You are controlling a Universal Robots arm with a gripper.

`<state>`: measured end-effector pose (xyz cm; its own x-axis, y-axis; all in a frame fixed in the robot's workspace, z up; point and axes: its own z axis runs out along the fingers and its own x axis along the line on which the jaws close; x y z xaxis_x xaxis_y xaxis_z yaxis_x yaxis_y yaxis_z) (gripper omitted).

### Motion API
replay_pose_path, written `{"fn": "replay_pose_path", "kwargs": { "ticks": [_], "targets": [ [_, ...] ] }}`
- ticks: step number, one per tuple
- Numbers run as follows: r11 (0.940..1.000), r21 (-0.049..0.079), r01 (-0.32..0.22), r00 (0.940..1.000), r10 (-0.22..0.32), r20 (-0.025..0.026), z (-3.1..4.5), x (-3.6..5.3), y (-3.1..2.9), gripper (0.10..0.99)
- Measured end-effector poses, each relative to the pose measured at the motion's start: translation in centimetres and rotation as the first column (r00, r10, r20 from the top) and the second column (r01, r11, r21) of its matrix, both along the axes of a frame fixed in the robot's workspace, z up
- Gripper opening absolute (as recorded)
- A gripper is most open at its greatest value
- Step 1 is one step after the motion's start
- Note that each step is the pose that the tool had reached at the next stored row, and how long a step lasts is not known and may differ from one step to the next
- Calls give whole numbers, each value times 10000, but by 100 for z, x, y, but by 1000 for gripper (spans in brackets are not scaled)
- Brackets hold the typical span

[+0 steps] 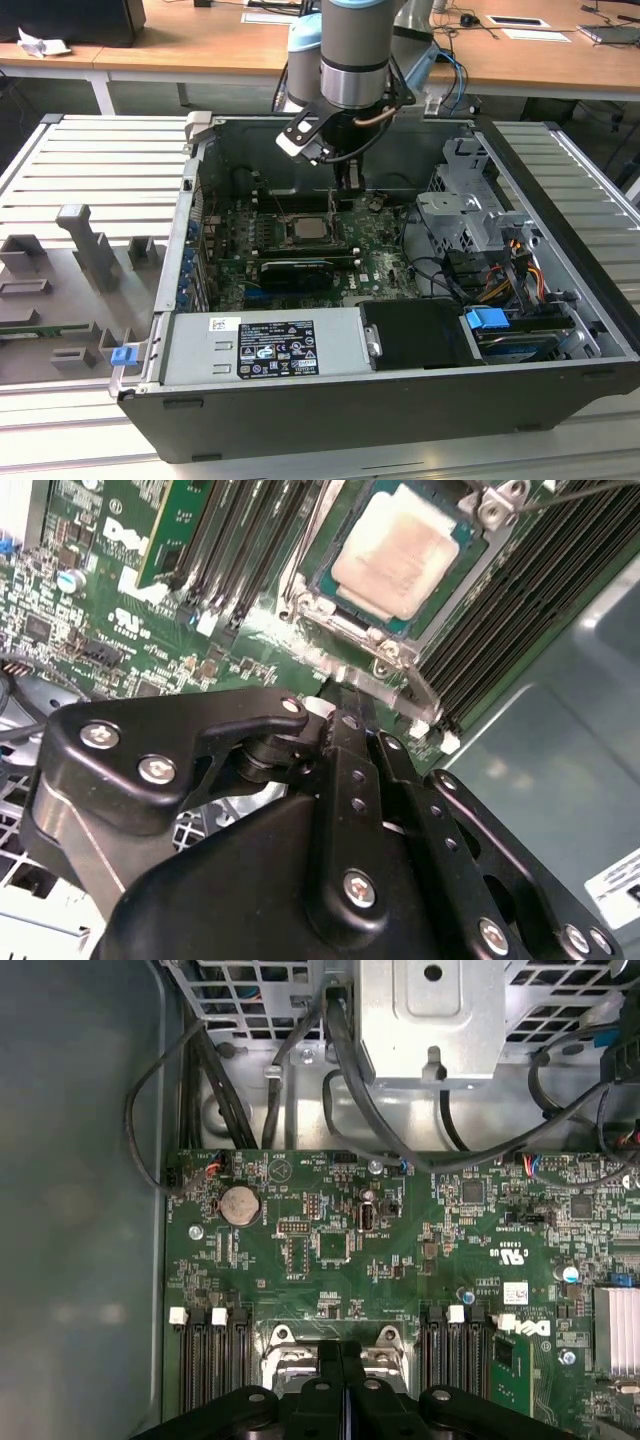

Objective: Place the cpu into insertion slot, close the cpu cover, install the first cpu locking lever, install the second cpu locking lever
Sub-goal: 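Close the cpu cover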

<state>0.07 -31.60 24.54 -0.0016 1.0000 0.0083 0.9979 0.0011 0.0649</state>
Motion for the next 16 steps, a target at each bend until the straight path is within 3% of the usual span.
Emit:
{"fn": "replay_pose_path", "kwargs": {
  "ticks": [7,16],
  "targets": [
    [10000,1,-1,10000,1,0,-2,-127,0,106],
    [9998,12,-221,9998,221,-1,-137,-218,-1,106]
  ]
}}
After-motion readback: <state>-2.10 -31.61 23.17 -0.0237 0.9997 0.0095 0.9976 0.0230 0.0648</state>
